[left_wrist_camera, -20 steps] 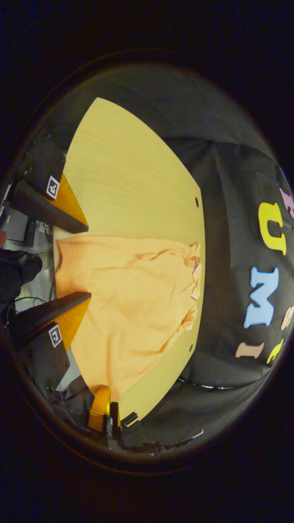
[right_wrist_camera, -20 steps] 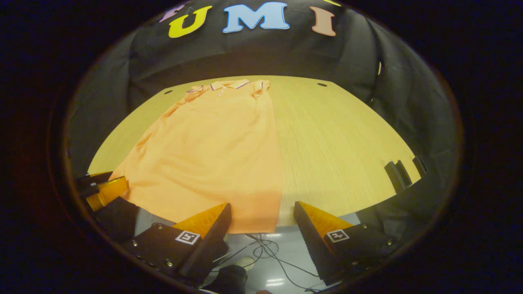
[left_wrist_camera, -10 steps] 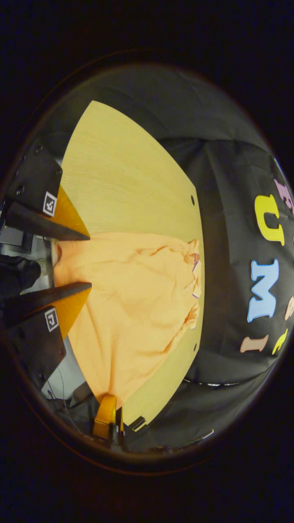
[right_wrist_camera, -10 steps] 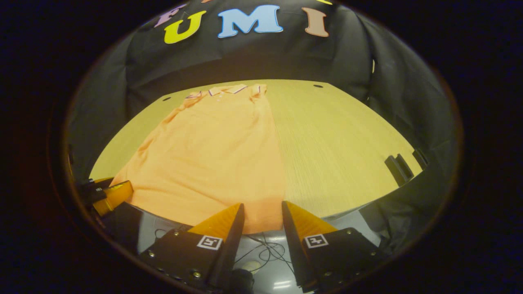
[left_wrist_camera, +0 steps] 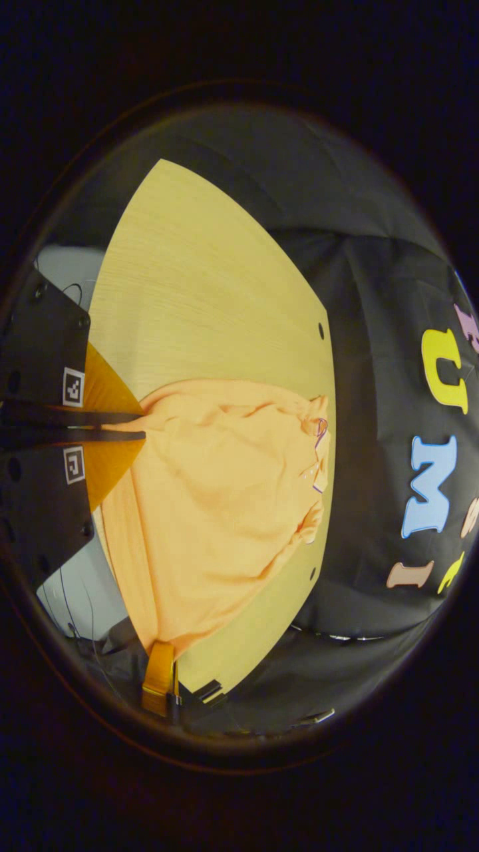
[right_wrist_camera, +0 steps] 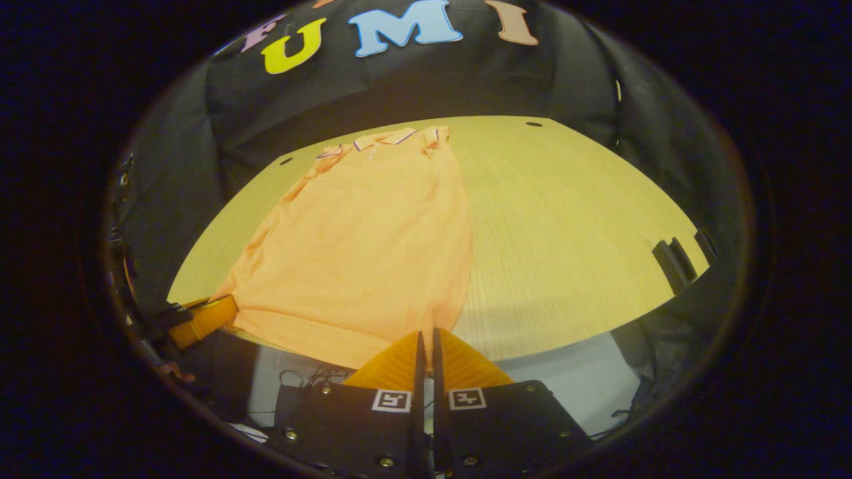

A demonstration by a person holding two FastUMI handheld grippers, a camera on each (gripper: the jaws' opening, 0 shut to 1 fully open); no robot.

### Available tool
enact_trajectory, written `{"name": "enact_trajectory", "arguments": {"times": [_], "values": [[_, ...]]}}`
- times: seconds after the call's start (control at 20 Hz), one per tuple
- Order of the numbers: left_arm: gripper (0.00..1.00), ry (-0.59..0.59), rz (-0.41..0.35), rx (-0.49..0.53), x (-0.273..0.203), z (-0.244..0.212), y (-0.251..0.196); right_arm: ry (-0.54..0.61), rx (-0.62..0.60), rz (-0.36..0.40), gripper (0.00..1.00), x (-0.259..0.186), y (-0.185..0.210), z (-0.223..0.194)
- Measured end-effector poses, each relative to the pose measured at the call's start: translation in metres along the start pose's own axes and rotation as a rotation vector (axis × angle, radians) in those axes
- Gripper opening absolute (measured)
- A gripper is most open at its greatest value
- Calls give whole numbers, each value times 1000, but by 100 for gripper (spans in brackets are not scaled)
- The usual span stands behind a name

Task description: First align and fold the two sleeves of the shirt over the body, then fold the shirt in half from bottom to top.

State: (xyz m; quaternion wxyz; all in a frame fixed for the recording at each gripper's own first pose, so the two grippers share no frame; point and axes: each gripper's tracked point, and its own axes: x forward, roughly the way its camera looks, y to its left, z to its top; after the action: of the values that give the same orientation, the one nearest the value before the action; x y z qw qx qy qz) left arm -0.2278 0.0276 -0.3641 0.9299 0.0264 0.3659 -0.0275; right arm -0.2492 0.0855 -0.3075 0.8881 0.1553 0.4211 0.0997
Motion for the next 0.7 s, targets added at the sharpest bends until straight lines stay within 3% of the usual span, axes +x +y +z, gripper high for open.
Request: {"name": "enact_trajectory", "arguments": {"times": [0.4, 0.45, 0.7], "values": [[7, -64, -22, -30, -15, 66, -10, -132, -112, 83, 6, -32, 13, 62], [7, -72, -29, -27, -14, 76, -13, -143, -110, 91, 0, -39, 12, 71], [8, -118, -58, -38, -8, 132, -24, -191, -95, 86, 0, -39, 16, 125]]}}
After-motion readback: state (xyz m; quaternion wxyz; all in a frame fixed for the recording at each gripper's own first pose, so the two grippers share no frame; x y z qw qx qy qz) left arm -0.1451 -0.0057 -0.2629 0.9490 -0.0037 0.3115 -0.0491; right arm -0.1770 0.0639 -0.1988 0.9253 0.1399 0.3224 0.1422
